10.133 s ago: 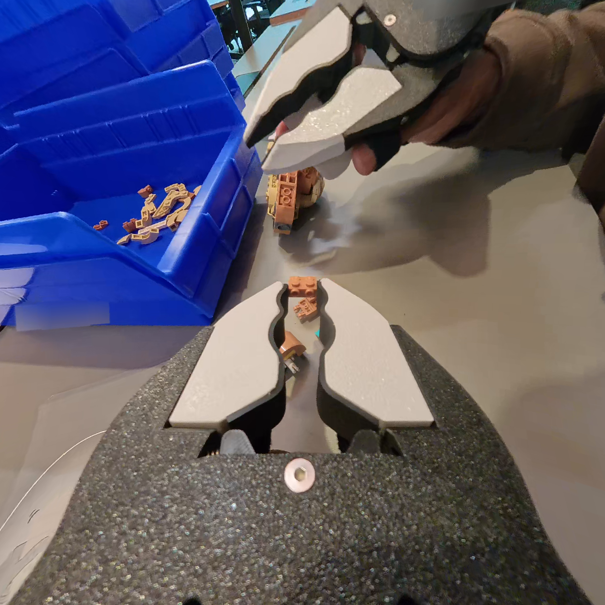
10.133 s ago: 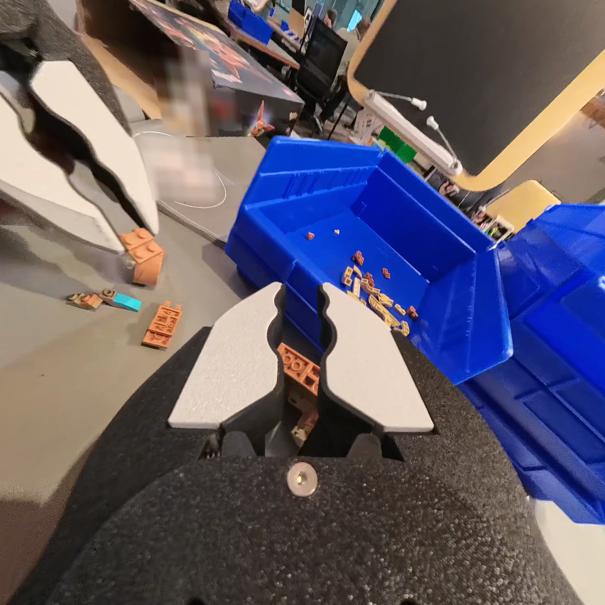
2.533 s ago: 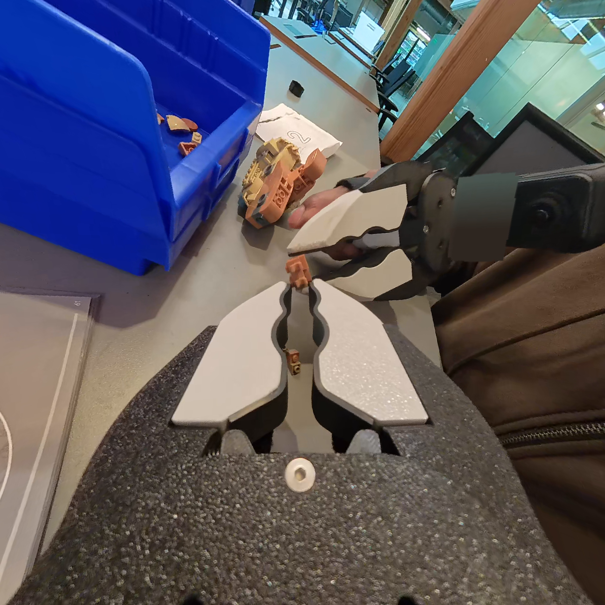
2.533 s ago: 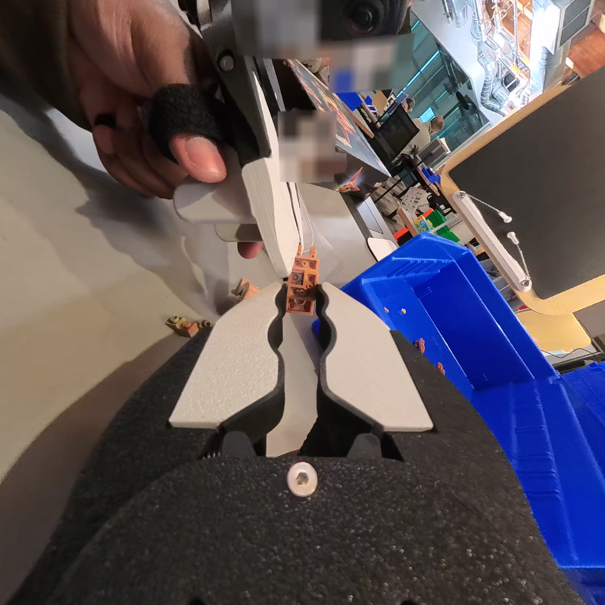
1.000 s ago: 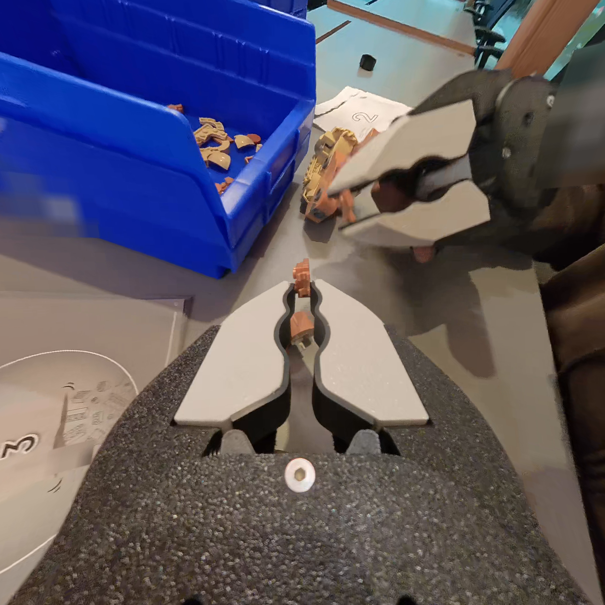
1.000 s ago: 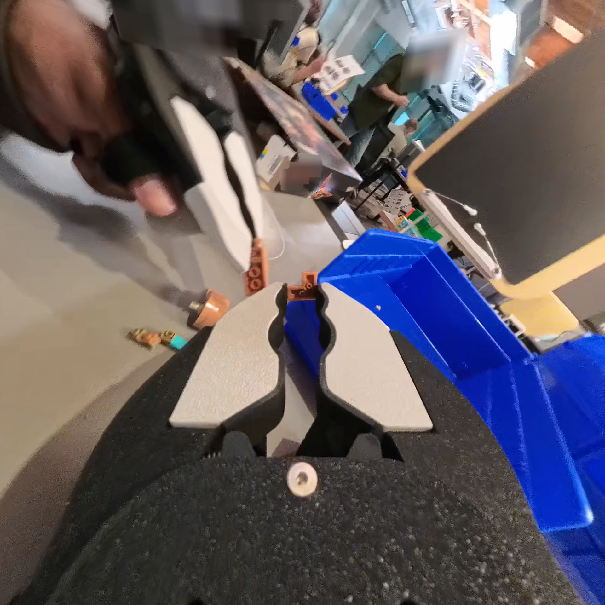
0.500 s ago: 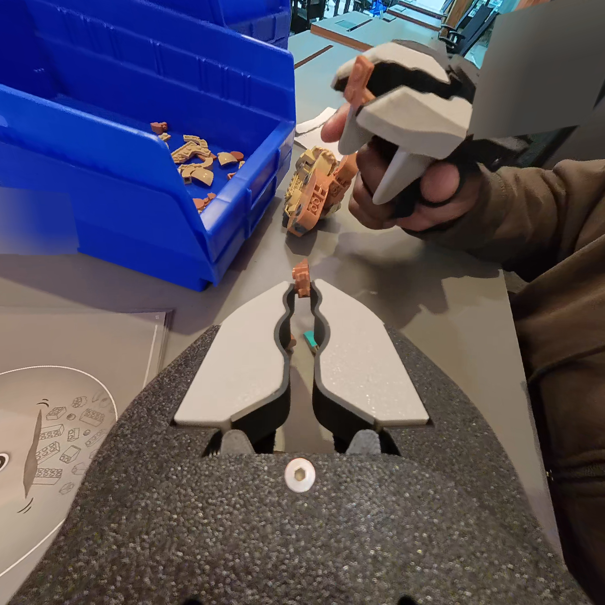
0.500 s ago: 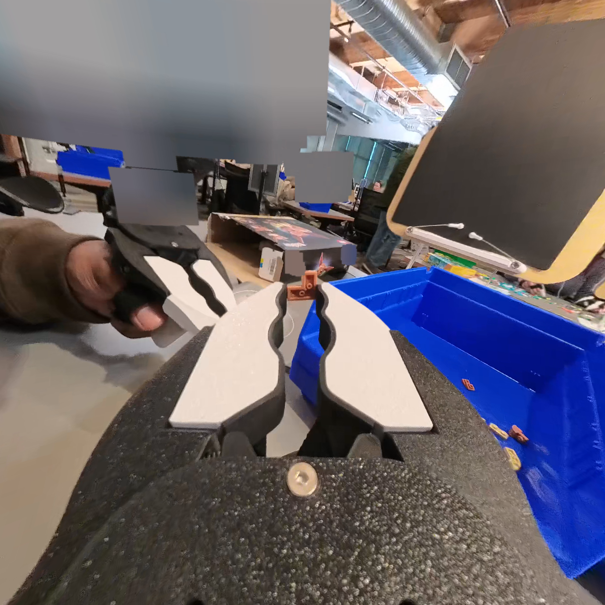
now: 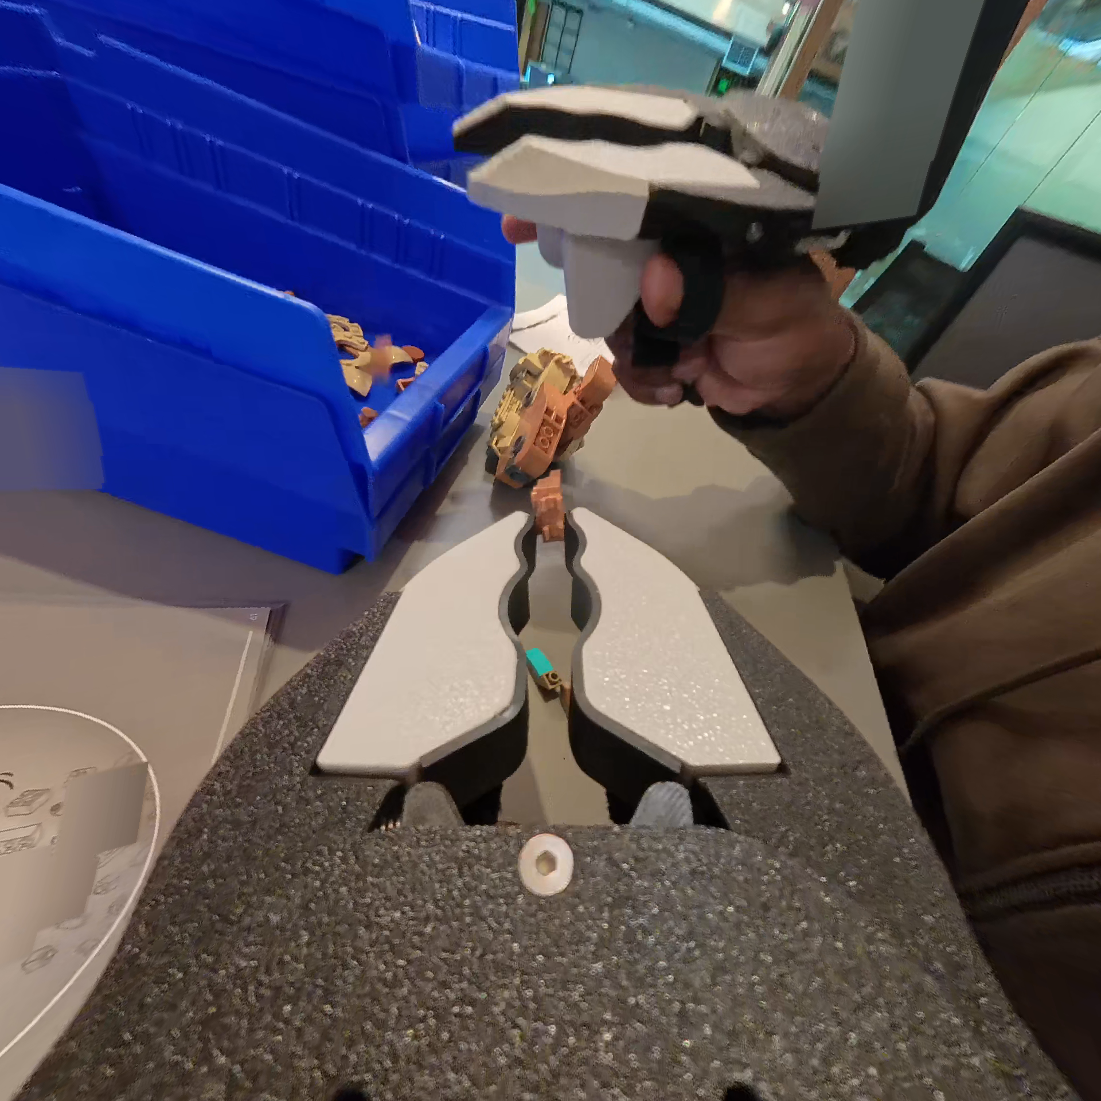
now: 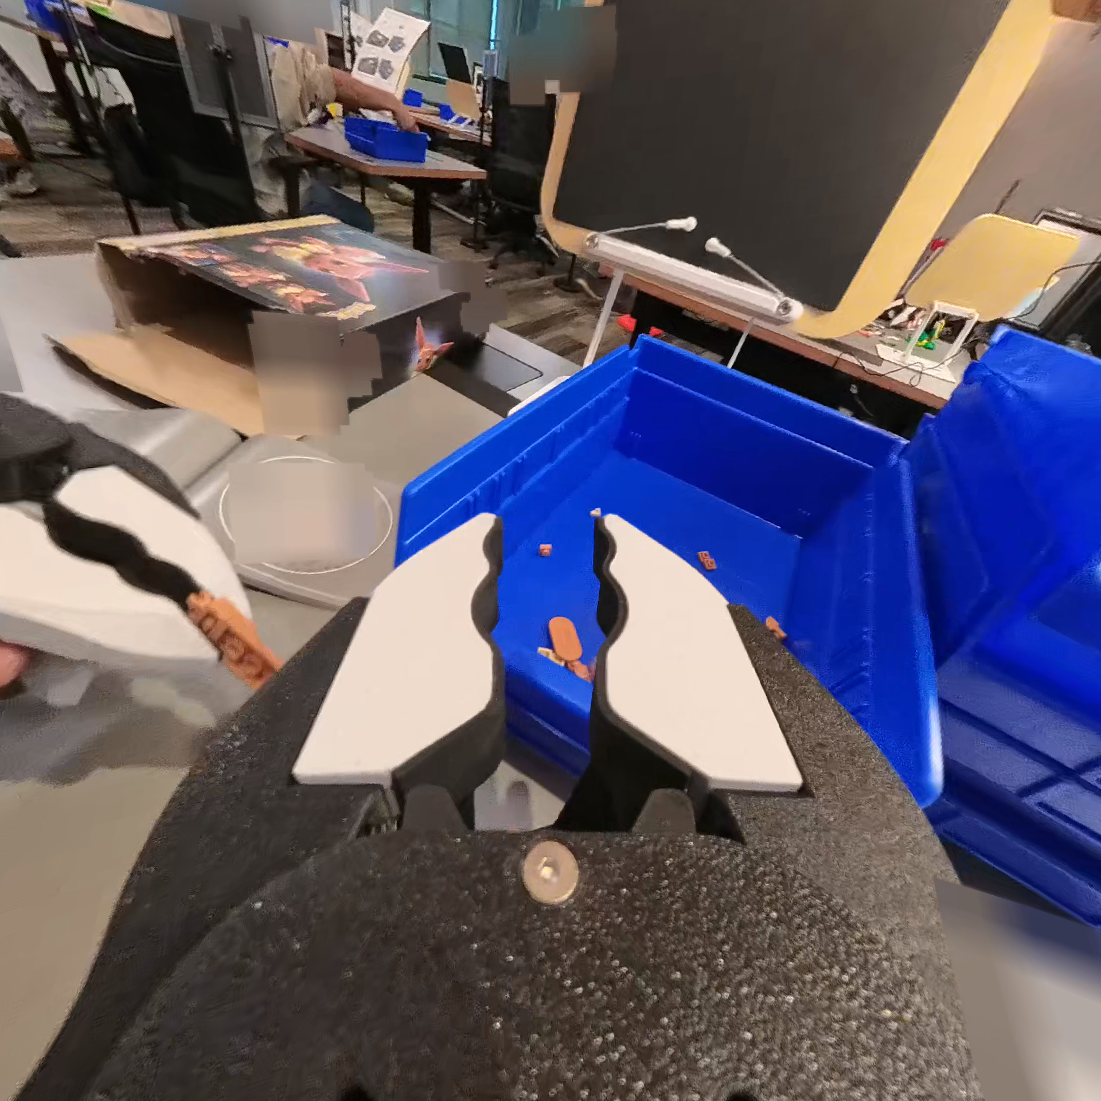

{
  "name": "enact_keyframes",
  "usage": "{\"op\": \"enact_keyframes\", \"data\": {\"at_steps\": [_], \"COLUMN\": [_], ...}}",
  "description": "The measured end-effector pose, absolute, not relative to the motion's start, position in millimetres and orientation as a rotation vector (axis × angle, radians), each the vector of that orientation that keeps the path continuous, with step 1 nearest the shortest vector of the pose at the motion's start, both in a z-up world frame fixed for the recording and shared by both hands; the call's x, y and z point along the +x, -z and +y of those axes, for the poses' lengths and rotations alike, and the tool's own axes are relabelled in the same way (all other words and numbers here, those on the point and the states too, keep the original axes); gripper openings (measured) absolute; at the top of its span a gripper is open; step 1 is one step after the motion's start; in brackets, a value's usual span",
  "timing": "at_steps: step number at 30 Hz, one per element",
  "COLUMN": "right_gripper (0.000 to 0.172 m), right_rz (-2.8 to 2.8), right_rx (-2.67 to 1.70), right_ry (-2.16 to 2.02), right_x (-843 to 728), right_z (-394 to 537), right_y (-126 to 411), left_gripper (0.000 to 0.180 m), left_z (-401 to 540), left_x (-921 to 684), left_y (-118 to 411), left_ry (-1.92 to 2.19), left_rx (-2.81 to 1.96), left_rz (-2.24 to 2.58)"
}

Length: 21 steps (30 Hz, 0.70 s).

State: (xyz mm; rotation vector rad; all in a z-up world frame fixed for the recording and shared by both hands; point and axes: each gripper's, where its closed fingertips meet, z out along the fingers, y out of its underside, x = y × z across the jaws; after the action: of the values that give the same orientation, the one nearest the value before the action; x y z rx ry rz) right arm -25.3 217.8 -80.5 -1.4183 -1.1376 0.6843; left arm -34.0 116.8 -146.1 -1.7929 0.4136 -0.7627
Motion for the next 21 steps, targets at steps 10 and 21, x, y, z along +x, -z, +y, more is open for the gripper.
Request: {"op": "enact_keyframes", "data": {"at_steps": [10,21], "right_gripper": [0.030,0.008], "right_rz": [-1.526,-1.658], "right_rx": [-1.158,-1.115], "right_ry": [-1.116,-1.157], "right_x": [-27.9,-23.4], "right_z": [126.2,107.4], "right_y": [109.4,131.1], "left_gripper": [0.009,0.009], "left_z": [113.6,104.5], "left_x": [-31.1,-18.5], "left_y": [132.0,135.6], "left_ry": [0.761,0.835], "left_rx": [-1.628,-1.583], "left_rz": [0.497,0.598]}}
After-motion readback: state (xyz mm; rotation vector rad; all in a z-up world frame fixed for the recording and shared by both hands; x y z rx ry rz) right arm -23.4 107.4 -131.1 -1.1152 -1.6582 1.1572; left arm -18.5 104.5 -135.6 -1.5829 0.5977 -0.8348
